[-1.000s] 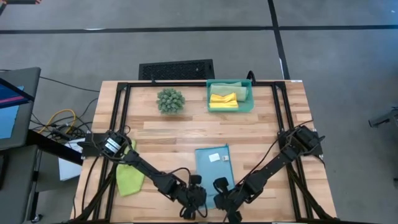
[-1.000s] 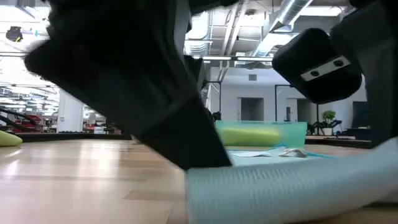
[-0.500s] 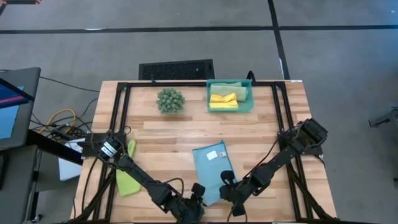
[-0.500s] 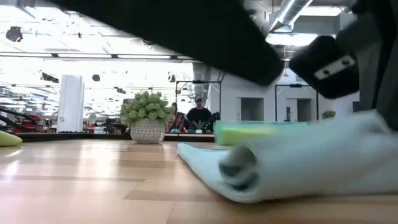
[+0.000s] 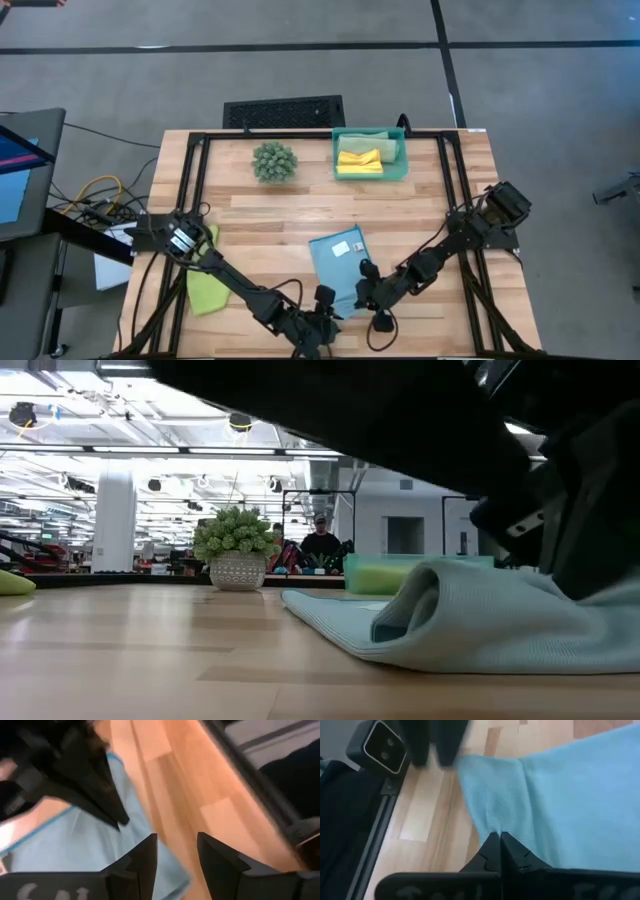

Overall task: Roll microfiber towels into tight, uniform cylinder then place into a basket
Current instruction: Roll the blue microfiber cloth

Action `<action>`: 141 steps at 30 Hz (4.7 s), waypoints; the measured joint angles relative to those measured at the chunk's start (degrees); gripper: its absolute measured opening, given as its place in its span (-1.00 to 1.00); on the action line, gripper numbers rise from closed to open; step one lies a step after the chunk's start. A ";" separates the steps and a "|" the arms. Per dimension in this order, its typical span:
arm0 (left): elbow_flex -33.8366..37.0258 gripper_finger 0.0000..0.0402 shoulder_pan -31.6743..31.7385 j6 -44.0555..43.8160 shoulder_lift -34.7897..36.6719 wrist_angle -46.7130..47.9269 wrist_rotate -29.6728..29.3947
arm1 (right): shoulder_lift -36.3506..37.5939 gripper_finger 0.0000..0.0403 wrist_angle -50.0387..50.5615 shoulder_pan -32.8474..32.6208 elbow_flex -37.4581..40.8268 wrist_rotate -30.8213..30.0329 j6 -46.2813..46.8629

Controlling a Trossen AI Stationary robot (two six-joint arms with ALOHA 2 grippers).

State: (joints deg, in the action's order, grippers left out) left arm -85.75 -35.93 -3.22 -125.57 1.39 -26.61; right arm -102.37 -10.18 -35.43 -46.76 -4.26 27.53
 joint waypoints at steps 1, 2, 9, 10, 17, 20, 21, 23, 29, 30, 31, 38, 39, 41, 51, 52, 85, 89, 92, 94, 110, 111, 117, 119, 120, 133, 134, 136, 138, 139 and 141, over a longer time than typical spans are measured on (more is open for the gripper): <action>0.04 -0.34 0.32 -0.02 -0.27 0.46 0.08 | 0.00 -0.94 -0.16 0.01 0.03 0.17 -0.12; 0.04 -0.34 0.70 -0.02 -0.32 0.76 0.41 | 0.00 -0.92 -0.57 -0.07 0.07 0.47 -0.39; 0.04 -0.34 2.49 -7.09 -0.19 0.19 2.29 | 0.00 -0.94 -3.75 -0.60 0.07 2.93 -2.33; 0.04 -0.34 2.83 -7.87 -0.19 -0.32 3.83 | 0.00 -0.94 -3.78 -0.56 0.07 2.93 -2.35; 0.04 -0.34 4.64 -11.52 -0.19 -1.76 10.46 | 0.00 -0.90 -4.12 -0.53 0.07 2.90 -2.47; 0.04 -0.34 4.73 -12.37 -0.69 -1.03 10.77 | 0.00 -0.92 -4.08 -0.54 0.07 2.90 -2.49; 0.07 -0.34 4.75 -12.37 -0.87 0.01 10.63 | 0.00 -0.92 -4.10 -0.53 0.07 2.89 -2.49; 0.26 -0.34 4.71 -12.54 -1.21 0.63 10.80 | 0.00 -0.93 -4.14 -0.53 0.07 2.88 -2.49; 0.19 -0.34 4.82 -13.97 -1.63 0.69 14.45 | 0.00 -0.89 -4.08 -0.53 0.07 2.88 -2.49; 0.17 -0.34 4.82 -13.99 -1.63 0.70 15.37 | 0.00 -0.89 -4.12 -0.53 0.07 2.86 -2.49; 0.17 -0.35 4.78 -14.01 -1.63 0.77 16.18 | 0.00 -0.89 -4.12 -0.53 0.07 2.85 -2.49; 0.17 -0.57 4.53 -15.09 -1.63 0.82 18.33 | 0.00 -0.88 -4.15 -0.53 0.07 2.86 -3.48; 0.17 -0.62 4.53 -15.13 -1.63 0.81 18.73 | 0.00 -0.88 -4.25 -0.55 0.07 2.84 -4.36; 0.15 -0.72 4.53 -15.53 -1.63 0.87 18.93 | -0.03 -0.84 -4.94 -0.56 0.07 2.77 -5.37; 0.15 -0.93 4.26 -17.84 -1.63 2.70 20.36 | 4.35 -0.25 -0.55 1.47 0.02 7.30 -5.51; 0.15 -0.93 4.22 -17.86 -1.63 2.74 20.34 | 5.65 -0.20 0.67 1.34 0.02 7.13 -5.53; 0.13 -0.92 4.03 -20.90 0.02 7.70 20.37 | 1.49 -0.89 15.13 -8.68 -4.91 -2.16 -9.97; 0.04 -0.92 3.68 -22.01 1.37 8.50 20.78 | 1.53 -0.92 14.80 -8.81 -5.51 1.18 -9.96; 0.04 -0.92 3.38 -22.12 1.56 7.93 21.46 | 1.53 -0.86 13.60 -8.86 -5.53 3.01 -9.53; 0.04 -0.92 3.27 -22.59 1.56 7.85 22.10 | 1.55 -0.87 13.32 -8.80 -5.57 4.51 -9.48; 0.06 -0.92 4.27 -21.97 1.54 11.65 19.21 | -0.94 -0.77 16.12 -5.46 -5.47 4.69 -7.98; 0.06 -0.92 4.27 -22.27 1.54 12.06 19.08 | -1.08 -0.77 15.96 -5.23 -5.46 4.54 -8.28; 0.08 -0.81 4.27 -23.89 1.54 13.27 18.40 | -1.14 -0.75 15.77 -4.44 -5.46 4.11 -8.08; 0.08 -0.73 4.23 -23.92 1.54 13.49 18.40 | -1.11 -0.73 15.77 -4.27 -5.46 3.18 -8.26; 0.08 -0.68 4.23 -23.98 1.54 13.55 18.42 | -1.11 -0.72 15.79 -4.23 -5.46 2.82 -8.28; 0.15 -0.33 4.38 -23.43 1.85 16.01 16.74 | 1.27 -0.59 17.70 -3.33 -5.40 -0.42 -7.46; 0.15 -0.33 4.38 -23.65 2.17 16.67 16.48 | 1.78 -0.59 17.82 -3.35 -5.40 -0.40 -7.25; 0.15 -0.34 4.38 -24.10 3.18 18.58 14.79 | 2.88 -0.59 18.28 -3.36 -5.40 -0.54 -6.36; 0.15 -0.35 4.13 -24.38 4.24 20.44 12.76 | 3.44 -0.59 18.98 -3.57 -5.42 -0.56 -5.03; 0.15 -0.36 4.02 -24.41 4.57 21.09 11.87 | 3.50 -0.59 19.45 -3.69 -5.42 -0.57 -4.44; 0.15 -0.37 3.63 -24.44 5.18 21.47 10.72 | 3.50 -0.59 20.09 -4.11 -5.42 -0.77 -3.10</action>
State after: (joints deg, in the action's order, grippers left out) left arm -85.60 -32.30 -27.66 -120.38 22.86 -15.88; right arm -98.87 9.91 -39.54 -52.18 -5.04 24.43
